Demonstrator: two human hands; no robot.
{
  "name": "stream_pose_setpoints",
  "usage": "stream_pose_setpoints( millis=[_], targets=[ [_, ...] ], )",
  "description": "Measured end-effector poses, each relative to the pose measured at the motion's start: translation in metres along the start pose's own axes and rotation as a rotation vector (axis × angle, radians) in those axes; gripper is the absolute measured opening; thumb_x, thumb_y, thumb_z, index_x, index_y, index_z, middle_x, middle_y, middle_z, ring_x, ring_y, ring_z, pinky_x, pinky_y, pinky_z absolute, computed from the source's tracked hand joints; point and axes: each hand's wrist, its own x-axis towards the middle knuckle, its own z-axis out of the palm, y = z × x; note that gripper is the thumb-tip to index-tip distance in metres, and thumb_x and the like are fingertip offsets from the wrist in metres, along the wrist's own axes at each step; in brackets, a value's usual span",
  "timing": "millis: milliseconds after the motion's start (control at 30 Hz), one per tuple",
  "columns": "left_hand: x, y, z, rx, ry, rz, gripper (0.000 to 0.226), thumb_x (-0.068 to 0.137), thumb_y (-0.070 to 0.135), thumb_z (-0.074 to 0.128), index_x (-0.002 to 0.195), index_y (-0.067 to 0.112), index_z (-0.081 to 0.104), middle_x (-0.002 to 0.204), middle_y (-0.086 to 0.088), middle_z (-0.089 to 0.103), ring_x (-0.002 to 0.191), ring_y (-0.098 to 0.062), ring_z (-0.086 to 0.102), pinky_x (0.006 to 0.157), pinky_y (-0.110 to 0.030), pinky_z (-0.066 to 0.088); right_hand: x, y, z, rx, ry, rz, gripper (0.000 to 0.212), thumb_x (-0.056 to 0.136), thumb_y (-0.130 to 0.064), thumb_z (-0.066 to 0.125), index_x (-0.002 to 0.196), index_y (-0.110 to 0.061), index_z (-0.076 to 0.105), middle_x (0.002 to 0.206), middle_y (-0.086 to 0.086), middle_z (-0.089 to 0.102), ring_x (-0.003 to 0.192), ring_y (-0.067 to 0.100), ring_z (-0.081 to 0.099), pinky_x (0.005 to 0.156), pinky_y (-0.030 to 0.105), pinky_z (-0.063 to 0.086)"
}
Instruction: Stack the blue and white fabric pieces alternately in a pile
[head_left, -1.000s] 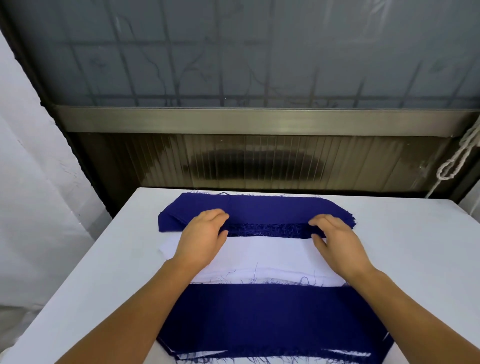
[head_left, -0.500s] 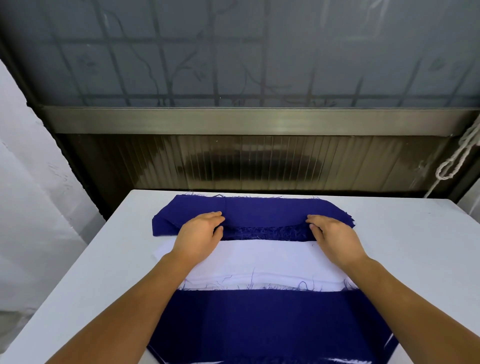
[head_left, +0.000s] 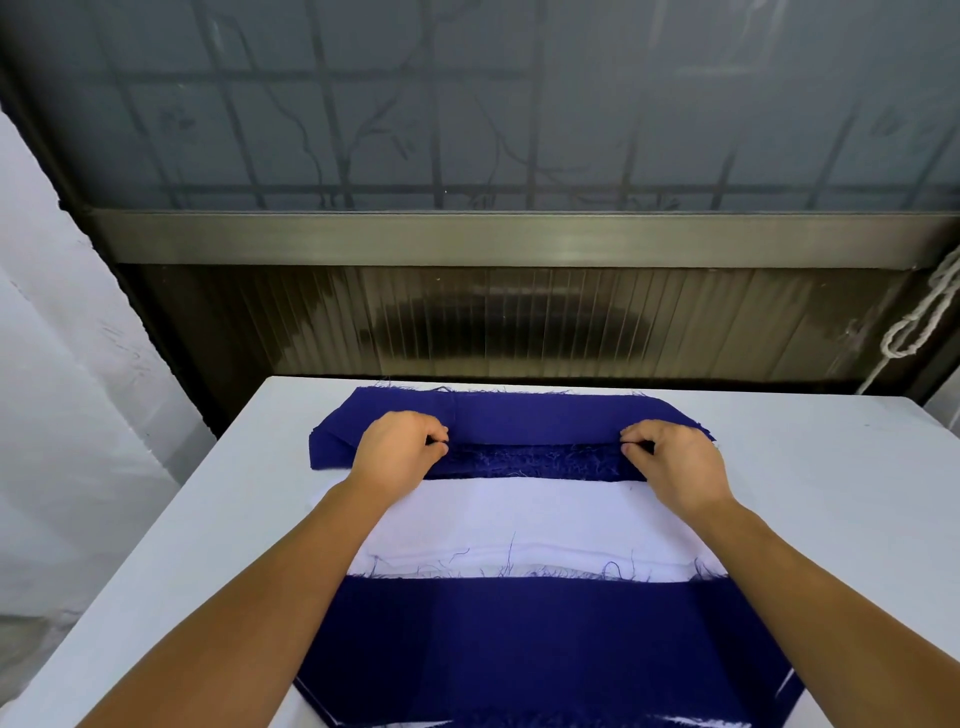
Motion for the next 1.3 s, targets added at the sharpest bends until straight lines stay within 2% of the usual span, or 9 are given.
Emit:
stream_pose_setpoints(
  millis=[133,233,333,467,667,833,1067,1233,1300],
  targets=[
    [0.002,0.006,-0.005,0.003,-0.011,-0.065,0.004,0.086,0.025,0.071,0.088,0.027,0.072,0.094,0.014,0.071,0.083,-0.008,0.064,0.076,-0.032,0.056,0.001,-0.005,0.002,0.036,-0.006,-0.009,0.012,0.088,-0.009,0.066,0.085,-0.020,0.067,0.087,-0.005,0.068,0.077,0.013,0.060,0.070,0.035,0.054],
    [0.004,0.010,-0.006,0.048,-0.025,-0.076,0.013,0.084,0.026,0.072,0.078,0.033,0.063,0.085,0.014,0.068,0.077,-0.007,0.061,0.068,-0.031,0.055,0.003,-0.006,0.002,0.119,-0.032,0.040,0.018,0.085,-0.005,0.068,0.078,-0.020,0.061,0.079,-0.006,0.065,0.071,0.012,0.058,0.064,0.029,0.050],
    [0.005,0.011,-0.006,0.075,-0.043,-0.073,0.019,0.084,0.026,0.072,0.073,0.030,0.058,0.079,0.012,0.064,0.072,-0.007,0.059,0.064,-0.031,0.054,0.006,-0.007,-0.004,0.235,-0.082,0.082,0.014,0.087,-0.015,0.070,0.076,-0.021,0.064,0.078,-0.007,0.066,0.073,0.011,0.060,0.062,0.021,0.042],
    [0.003,0.010,-0.005,0.044,-0.050,-0.023,0.019,0.086,0.040,0.069,0.074,0.029,0.060,0.078,0.014,0.059,0.069,-0.005,0.056,0.055,-0.022,0.043,0.008,-0.007,-0.014,0.285,-0.174,0.065,0.017,0.096,-0.021,0.058,0.083,-0.020,0.068,0.086,-0.007,0.068,0.083,0.011,0.062,0.068,0.020,0.044],
    [-0.003,0.007,-0.005,0.009,-0.021,-0.012,0.013,0.090,0.021,0.064,0.085,0.032,0.059,0.085,0.017,0.060,0.073,-0.005,0.056,0.056,-0.018,0.039,0.005,-0.007,-0.016,0.211,-0.143,0.053,0.015,0.094,-0.019,0.062,0.081,-0.024,0.067,0.087,-0.009,0.068,0.079,0.004,0.059,0.062,0.012,0.037],
    [-0.010,0.014,-0.015,-0.067,0.069,-0.060,0.016,0.084,0.023,0.072,0.080,0.031,0.059,0.083,0.015,0.062,0.075,-0.005,0.058,0.065,-0.024,0.050,-0.006,-0.013,-0.019,0.201,-0.014,-0.011,0.011,0.095,-0.017,0.060,0.088,-0.024,0.066,0.091,-0.009,0.065,0.082,0.005,0.058,0.066,0.011,0.039],
    [-0.050,0.020,-0.071,-0.119,0.062,0.141,0.023,0.082,0.024,0.076,0.075,0.035,0.056,0.098,0.024,0.057,0.093,0.002,0.054,0.076,-0.015,0.044,-0.054,-0.027,-0.065,0.116,0.134,-0.219,0.009,0.095,-0.020,0.053,0.092,-0.027,0.059,0.090,-0.018,0.058,0.087,0.004,0.053,0.073,0.017,0.041],
    [-0.094,0.021,-0.108,-0.057,-0.127,0.222,0.023,0.083,0.031,0.073,0.079,0.041,0.053,0.084,0.023,0.061,0.079,-0.002,0.057,0.059,-0.014,0.043,-0.105,-0.026,-0.095,0.224,-0.131,-0.230,0.015,0.093,-0.022,0.056,0.089,-0.037,0.060,0.093,-0.018,0.064,0.086,0.008,0.058,0.069,0.015,0.043],
    [-0.107,0.017,-0.112,-0.097,-0.269,0.213,0.024,0.084,0.031,0.073,0.082,0.047,0.056,0.088,0.027,0.061,0.082,0.002,0.058,0.063,-0.011,0.044,-0.117,-0.019,-0.101,0.253,-0.311,-0.179,0.019,0.094,-0.019,0.058,0.092,-0.037,0.062,0.090,-0.014,0.067,0.080,0.009,0.060,0.068,0.016,0.045]
  ],
)
